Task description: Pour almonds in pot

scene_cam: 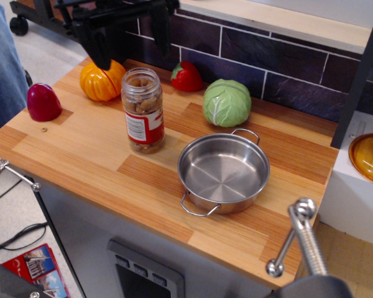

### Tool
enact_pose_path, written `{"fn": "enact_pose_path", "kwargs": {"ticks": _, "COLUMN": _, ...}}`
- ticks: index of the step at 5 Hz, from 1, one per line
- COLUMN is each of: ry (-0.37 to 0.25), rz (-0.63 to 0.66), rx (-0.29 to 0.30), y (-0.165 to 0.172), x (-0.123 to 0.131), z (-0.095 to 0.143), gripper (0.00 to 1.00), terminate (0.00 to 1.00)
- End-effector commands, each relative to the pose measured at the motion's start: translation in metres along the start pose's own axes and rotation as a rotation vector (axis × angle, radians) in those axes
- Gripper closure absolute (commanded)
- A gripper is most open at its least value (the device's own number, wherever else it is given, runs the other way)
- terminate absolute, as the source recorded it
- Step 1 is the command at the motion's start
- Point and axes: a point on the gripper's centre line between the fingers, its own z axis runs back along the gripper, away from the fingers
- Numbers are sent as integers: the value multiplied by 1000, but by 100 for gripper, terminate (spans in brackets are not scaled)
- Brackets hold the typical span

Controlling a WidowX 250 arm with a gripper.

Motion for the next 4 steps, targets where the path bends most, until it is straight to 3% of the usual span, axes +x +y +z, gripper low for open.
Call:
{"fn": "enact_pose_path", "kwargs": {"ticks": 1, "ry": 92, "rz": 251, "rx": -51, "y": 12, "x": 42, "z": 15, "gripper": 0, "terminate": 0}}
{"fn": "enact_pose_path", "kwargs": {"ticks": 2, "ry": 239, "rz": 349, "rx": -45, "y": 23, "x": 48, "z": 5, "gripper": 0, "terminate": 0}}
{"fn": "enact_pose_path", "kwargs": {"ticks": 4, "ry": 410, "rz": 519, "rx": 21, "y": 41, "x": 50, "z": -27, "gripper": 0, "terminate": 0}}
